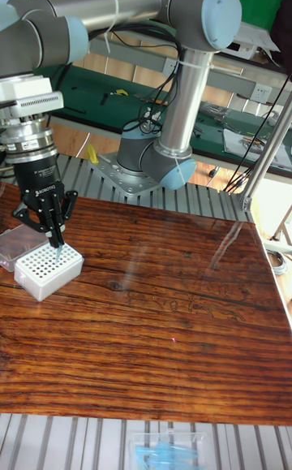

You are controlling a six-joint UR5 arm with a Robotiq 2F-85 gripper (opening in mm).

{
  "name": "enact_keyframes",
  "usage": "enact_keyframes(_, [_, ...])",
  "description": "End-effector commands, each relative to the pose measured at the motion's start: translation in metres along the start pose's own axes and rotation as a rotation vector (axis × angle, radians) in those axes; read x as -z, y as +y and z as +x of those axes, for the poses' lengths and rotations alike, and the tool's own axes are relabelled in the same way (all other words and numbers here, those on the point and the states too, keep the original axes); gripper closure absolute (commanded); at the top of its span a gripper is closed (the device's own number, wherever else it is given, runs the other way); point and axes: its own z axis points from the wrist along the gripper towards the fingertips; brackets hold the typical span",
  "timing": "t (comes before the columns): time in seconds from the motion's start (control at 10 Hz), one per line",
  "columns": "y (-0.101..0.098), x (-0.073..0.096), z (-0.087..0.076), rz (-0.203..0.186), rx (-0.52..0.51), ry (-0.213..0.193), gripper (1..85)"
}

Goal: Insert a medium pipette tip into the holder for medium pipette tips

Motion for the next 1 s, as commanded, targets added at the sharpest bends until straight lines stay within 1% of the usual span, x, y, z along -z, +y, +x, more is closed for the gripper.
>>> enact_keyframes(0.0, [-0.0038, -0.0020, 0.0060, 0.009, 0.006, -0.008, 84.7])
enact_keyframes(0.3, [-0.0050, -0.0039, 0.0060, 0.008, 0.008, -0.011, 84.7])
enact_keyframes(0.6, [-0.0054, -0.0020, 0.0066, 0.012, 0.013, 0.003, 84.7])
enact_keyframes(0.9, [-0.0051, -0.0021, 0.0034, 0.015, 0.014, 0.006, 84.7])
